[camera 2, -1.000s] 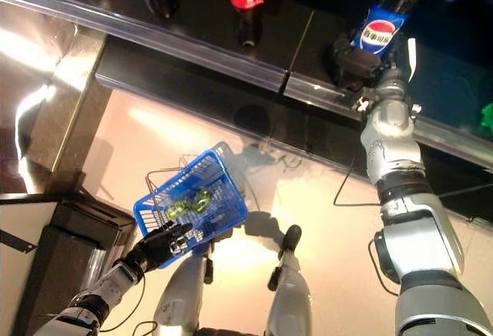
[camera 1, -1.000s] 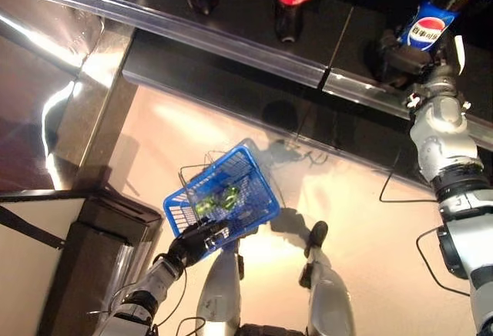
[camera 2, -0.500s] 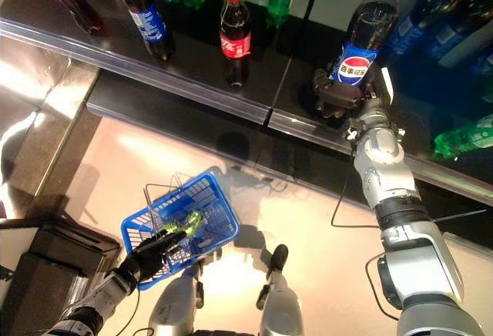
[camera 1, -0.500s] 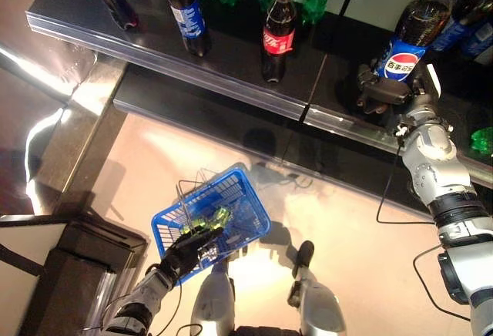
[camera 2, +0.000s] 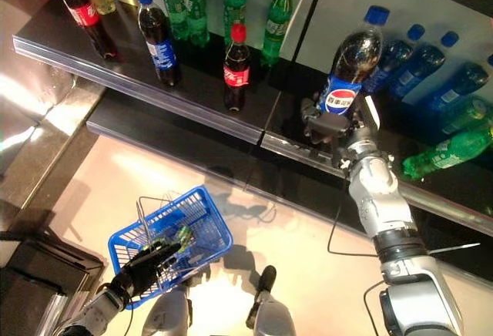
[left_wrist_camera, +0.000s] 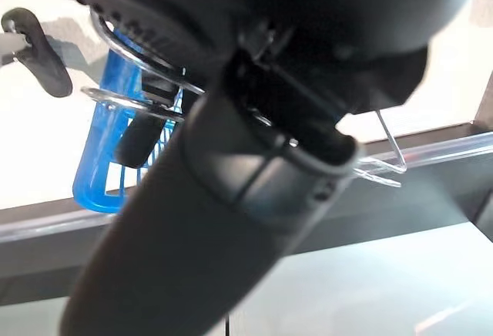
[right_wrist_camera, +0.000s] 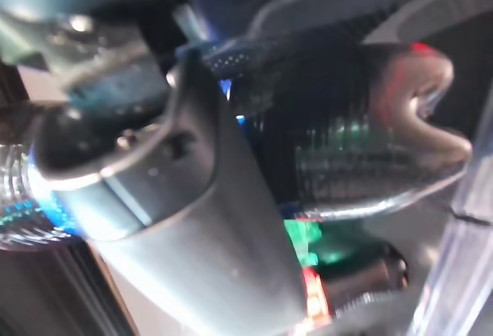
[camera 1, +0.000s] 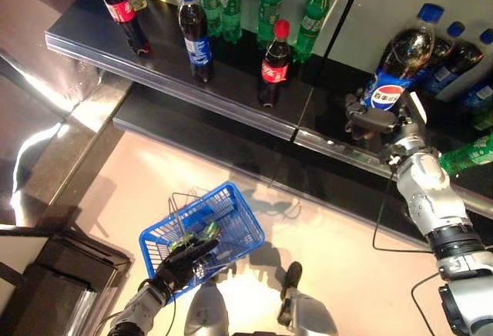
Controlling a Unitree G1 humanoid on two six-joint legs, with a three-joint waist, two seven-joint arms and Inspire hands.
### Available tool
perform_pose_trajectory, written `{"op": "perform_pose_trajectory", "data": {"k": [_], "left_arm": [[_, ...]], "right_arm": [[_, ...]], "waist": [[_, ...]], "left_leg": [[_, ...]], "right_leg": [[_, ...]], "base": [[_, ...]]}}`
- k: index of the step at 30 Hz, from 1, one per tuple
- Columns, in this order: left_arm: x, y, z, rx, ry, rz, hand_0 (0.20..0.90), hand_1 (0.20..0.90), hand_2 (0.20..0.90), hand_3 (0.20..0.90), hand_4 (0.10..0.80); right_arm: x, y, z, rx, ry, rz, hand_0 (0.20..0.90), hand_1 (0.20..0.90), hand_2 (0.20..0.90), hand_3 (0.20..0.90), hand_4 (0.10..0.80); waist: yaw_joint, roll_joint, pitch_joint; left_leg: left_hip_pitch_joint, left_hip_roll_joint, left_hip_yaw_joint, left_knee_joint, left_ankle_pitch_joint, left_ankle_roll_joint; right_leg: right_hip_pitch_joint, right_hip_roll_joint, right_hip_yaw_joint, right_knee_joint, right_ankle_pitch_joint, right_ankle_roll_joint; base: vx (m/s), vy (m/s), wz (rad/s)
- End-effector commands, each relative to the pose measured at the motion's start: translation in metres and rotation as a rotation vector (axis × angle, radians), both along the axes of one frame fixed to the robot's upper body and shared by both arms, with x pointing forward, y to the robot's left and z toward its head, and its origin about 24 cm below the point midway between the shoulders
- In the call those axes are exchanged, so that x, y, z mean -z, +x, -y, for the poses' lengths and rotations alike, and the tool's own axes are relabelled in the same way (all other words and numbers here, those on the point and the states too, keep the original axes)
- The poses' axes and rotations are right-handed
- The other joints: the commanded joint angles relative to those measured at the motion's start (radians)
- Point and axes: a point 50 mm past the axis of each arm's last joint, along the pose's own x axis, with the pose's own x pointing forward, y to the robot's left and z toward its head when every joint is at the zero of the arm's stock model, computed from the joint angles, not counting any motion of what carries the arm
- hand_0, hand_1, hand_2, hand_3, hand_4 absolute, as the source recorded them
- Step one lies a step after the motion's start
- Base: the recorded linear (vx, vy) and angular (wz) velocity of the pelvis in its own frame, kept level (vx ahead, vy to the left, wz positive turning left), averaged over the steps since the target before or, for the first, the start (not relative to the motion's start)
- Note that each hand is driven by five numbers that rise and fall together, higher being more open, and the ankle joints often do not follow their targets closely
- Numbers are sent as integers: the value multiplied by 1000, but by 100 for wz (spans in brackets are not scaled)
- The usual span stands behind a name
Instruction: Pick up the drink and place into the basket.
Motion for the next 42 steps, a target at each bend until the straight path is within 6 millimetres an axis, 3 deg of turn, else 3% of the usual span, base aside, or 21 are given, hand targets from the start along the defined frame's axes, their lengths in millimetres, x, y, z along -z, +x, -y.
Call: {"op": "perform_pose_trajectory", "data": {"k": [1,8,16,23,42], "left_arm": [[-15,7,13,65,-106,181,300,300,300,200,100],[-37,22,31,121,-189,344,300,300,300,200,100],[-77,39,54,218,-260,521,300,300,300,200,100],[-135,55,79,307,-324,712,300,300,300,200,100],[-210,50,113,529,-413,962,300,300,300,200,100]], "right_arm": [[-34,-10,-12,-66,-2,240,300,300,300,200,100],[-22,-26,-38,-204,-9,250,300,300,300,200,100],[-11,-43,-61,-337,-21,242,300,300,300,200,100],[-1,-53,-87,-414,-85,252,300,300,300,200,100],[12,-56,-112,-497,-159,206,300,300,300,200,100]], "waist": [[10,8,-358],[20,4,-361],[37,-9,-357],[52,-15,-360],[73,-25,-373]], "left_leg": [[-11,-2,49,-3,-32,0],[-8,-8,43,-3,-35,6],[-2,-15,33,-3,-43,18],[4,-19,22,-3,-47,25],[13,-28,0,-3,-53,31]], "right_leg": [[38,-42,-29,-2,-37,55],[53,-48,-49,-2,-41,58],[68,-50,-62,-2,-48,61],[84,-47,-75,-2,-59,64],[108,-42,-92,-2,-72,69]], "base": [[-10,1,11],[-20,11,11],[-18,-9,9],[-16,-13,6],[4,-3,4]]}}
